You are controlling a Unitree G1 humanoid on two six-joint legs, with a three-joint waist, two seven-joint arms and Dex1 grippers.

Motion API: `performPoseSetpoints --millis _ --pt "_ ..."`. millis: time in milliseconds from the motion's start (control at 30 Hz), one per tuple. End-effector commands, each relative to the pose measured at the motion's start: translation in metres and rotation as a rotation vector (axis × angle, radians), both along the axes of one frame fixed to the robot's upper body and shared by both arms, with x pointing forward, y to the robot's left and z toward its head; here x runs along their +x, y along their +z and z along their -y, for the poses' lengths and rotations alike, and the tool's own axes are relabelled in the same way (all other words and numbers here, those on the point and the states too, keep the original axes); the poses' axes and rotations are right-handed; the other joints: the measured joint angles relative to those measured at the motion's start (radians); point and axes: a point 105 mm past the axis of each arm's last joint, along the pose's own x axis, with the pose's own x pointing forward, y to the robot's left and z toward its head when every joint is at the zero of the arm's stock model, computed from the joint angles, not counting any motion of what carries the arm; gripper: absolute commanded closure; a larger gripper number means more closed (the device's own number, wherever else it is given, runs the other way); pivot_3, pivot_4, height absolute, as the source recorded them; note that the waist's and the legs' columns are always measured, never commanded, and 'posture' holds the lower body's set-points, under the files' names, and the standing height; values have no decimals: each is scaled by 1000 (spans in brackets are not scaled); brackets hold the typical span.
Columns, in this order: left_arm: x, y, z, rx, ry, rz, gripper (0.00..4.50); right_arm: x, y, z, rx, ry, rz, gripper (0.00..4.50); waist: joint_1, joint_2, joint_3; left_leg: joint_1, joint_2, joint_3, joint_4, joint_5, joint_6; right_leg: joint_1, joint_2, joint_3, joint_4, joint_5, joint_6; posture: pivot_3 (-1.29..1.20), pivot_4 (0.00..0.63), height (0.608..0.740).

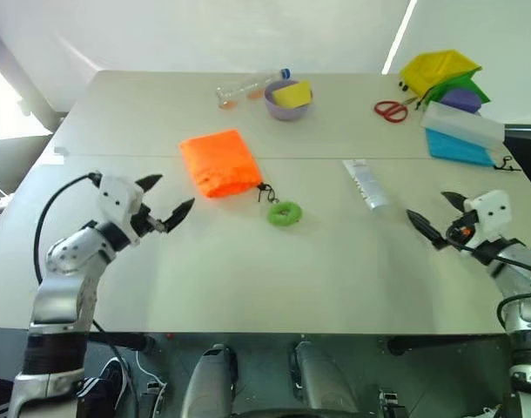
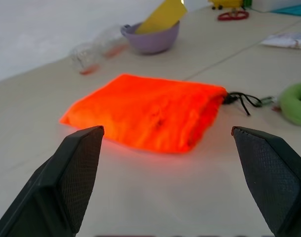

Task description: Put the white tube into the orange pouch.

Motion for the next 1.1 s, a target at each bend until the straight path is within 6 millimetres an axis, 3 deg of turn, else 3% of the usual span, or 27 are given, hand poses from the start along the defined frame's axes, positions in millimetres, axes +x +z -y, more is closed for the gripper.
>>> performPoseSetpoints --millis 33,167,333,467,800,933,1067,1100 --pt "18 4 17 83 35 76 67 -20 13 -68 -6 311 17 0 3 0 0 0 0 0 0 0 0 0 0 0 0 1 2 0 150 740" --pt "38 -8 22 171 91 86 67 -26 14 -110 -32 414 29 0 -2 0 0 0 0 0 0 0 0 0 0 0 0 1 2 0 150 740" --pt "43 -18 45 198 41 86 67 -23 19 -145 38 443 56 0 2 0 0 0 0 0 1 0 0 0 0 0 1 1 2 0 150 740" --pt "49 -23 48 224 61 111 67 -30 10 -165 56 490 23 0 5 0 0 0 0 0 1 0 0 0 0 -1 2 1 2 0 150 740" --pt "65 -29 66 208 73 110 67 -23 14 -172 50 476 47 0 3 0 0 0 -1 -1 7 0 0 0 0 -1 8 1 2 0 150 740" --pt "69 -29 62 232 112 117 1873 -22 13 -170 56 463 47 0 1 0 0 0 0 -1 9 0 0 0 0 0 9 1 2 0 150 740" --pt "71 -33 56 263 140 112 4103 -19 14 -166 49 444 54 0 1 0 0 0 0 -1 10 0 0 0 0 0 9 1 2 0 150 740" --pt "72 -35 53 274 157 101 4395 -18 15 -165 50 442 56 0 2 0 0 0 0 -1 10 0 0 0 0 0 9 1 2 0 150 740"
